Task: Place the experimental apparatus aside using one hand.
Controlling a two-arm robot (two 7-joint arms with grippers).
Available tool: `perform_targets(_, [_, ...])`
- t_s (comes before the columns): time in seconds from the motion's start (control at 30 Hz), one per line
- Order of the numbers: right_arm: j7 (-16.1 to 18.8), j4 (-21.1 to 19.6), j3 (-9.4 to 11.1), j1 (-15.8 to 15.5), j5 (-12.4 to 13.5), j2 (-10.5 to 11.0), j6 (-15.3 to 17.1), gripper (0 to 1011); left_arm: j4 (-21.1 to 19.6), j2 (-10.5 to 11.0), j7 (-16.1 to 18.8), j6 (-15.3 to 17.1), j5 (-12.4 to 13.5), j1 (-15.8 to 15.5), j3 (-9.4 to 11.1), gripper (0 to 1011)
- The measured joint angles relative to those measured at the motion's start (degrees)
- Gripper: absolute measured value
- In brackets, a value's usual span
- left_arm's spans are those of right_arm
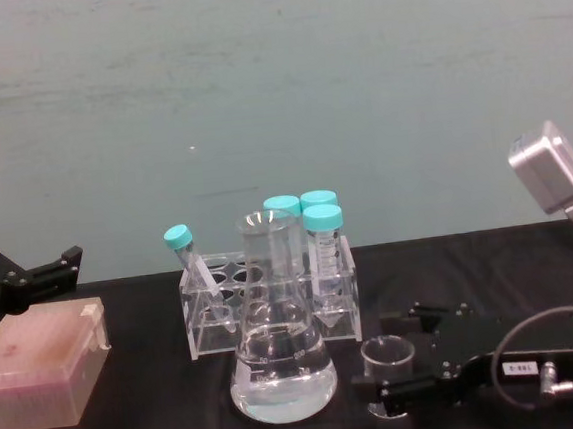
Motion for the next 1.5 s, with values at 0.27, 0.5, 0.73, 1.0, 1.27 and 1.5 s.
perform_targets(0.27, [-0.06, -0.01, 0.04, -0.03, 0.0, 0.0, -0.04, 1003, 0.0, 0.0, 0.0, 0.0, 0.0, 0.0, 0.0, 1000])
perform_targets(0.5, [-0.11, -0.04, 0.04, -0.07, 0.0, 0.03, -0.13, 1003, 0.0, 0.0, 0.0, 0.0, 0.0, 0.0, 0.0, 1000])
perform_targets(0.73, [-0.11, -0.08, 0.04, -0.1, 0.03, 0.06, -0.21, 1003, 0.0, 0.0, 0.0, 0.0, 0.0, 0.0, 0.0, 1000])
perform_targets(1.0, [-0.12, -0.11, 0.04, -0.13, 0.06, 0.06, -0.26, 1003, 0.0, 0.0, 0.0, 0.0, 0.0, 0.0, 0.0, 1000])
perform_targets(1.27, [-0.12, -0.12, 0.04, -0.14, 0.06, 0.06, -0.3, 1003, 0.0, 0.0, 0.0, 0.0, 0.0, 0.0, 0.0, 1000])
perform_targets(1.5, [-0.11, -0.12, 0.04, -0.13, 0.06, 0.06, -0.31, 1003, 0.0, 0.0, 0.0, 0.0, 0.0, 0.0, 0.0, 1000])
